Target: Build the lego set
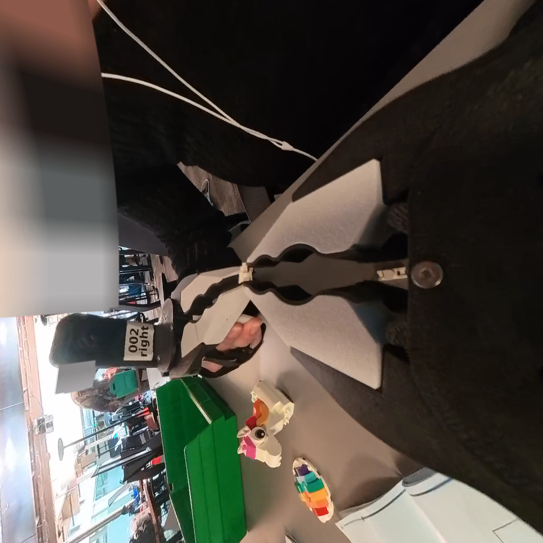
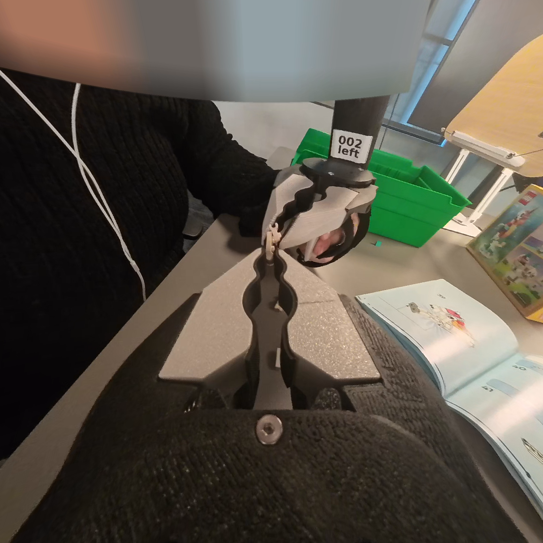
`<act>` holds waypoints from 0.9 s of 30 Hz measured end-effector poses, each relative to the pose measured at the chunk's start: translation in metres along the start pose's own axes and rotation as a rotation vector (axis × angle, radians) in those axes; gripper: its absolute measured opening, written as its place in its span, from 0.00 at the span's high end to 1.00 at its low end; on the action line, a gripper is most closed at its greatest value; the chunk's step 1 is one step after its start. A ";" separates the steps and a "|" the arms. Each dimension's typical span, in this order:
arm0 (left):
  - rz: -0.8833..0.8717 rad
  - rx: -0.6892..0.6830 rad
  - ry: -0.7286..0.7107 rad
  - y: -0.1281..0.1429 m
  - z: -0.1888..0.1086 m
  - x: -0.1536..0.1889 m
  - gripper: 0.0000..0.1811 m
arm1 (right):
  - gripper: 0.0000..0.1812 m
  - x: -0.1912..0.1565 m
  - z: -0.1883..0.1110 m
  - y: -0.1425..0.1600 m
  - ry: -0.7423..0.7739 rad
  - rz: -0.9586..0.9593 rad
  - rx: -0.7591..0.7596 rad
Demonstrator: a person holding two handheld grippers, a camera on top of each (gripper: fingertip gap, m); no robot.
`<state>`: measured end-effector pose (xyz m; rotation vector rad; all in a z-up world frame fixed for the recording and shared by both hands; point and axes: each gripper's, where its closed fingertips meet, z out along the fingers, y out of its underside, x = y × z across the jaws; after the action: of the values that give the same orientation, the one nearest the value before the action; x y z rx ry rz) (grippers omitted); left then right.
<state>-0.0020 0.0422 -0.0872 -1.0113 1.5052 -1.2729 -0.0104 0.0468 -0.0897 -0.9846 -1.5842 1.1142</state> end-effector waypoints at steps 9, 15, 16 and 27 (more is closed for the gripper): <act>0.224 -0.217 -0.120 0.024 -0.003 -0.011 0.95 | 0.98 0.008 0.001 0.021 0.074 -0.105 -0.166; 0.290 -0.336 -0.118 0.039 -0.003 -0.008 0.95 | 0.98 0.005 0.004 0.034 0.067 -0.159 -0.250; 0.304 -0.355 -0.128 0.041 -0.003 -0.009 0.95 | 0.98 0.005 0.004 0.036 0.072 -0.176 -0.268; 0.187 -0.316 -0.168 0.039 -0.005 -0.020 0.96 | 0.90 0.024 -0.003 0.031 0.231 -0.343 -0.271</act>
<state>-0.0029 0.0683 -0.1227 -1.1181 1.6571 -0.8149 -0.0108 0.0783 -0.1136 -0.9320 -1.6615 0.5412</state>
